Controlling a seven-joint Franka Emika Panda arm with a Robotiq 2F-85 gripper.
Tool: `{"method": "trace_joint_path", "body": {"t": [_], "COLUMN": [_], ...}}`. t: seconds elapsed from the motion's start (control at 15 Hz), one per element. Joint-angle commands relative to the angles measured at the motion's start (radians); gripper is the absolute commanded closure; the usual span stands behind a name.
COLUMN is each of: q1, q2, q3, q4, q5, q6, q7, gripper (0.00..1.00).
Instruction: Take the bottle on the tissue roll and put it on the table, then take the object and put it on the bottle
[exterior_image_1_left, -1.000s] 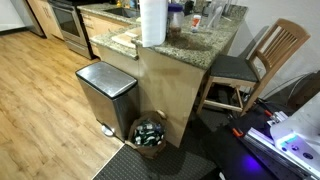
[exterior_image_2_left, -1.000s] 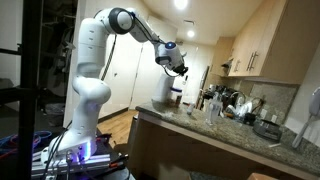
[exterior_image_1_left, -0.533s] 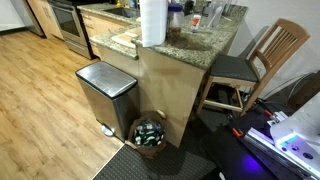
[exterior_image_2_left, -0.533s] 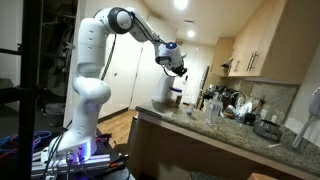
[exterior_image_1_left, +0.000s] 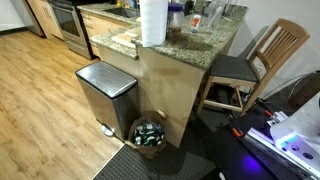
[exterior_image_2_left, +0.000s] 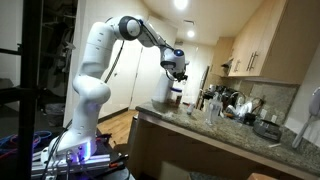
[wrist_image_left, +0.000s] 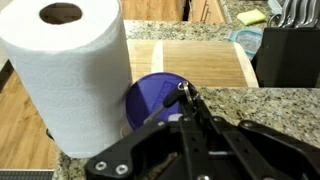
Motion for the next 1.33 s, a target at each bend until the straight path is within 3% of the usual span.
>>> {"method": "trace_joint_path", "body": {"t": [0.0, 0.07, 0.33, 1.27], "q1": [-0.027, -0.015, -0.017, -0.025], "q2": [0.091, 0.036, 0.061, 0.203], "q3": [0.017, 0.016, 0.012, 0.05], "q4": [0.116, 0.048, 0.058, 0.165], "q5": [0.044, 0.007, -0.013, 0.076], "q6": [-0.094, -0.045, -0.055, -0.123], "q7": [0.007, 0.012, 0.019, -0.082], "gripper": [1.0, 1.0, 1.0, 1.0]}}
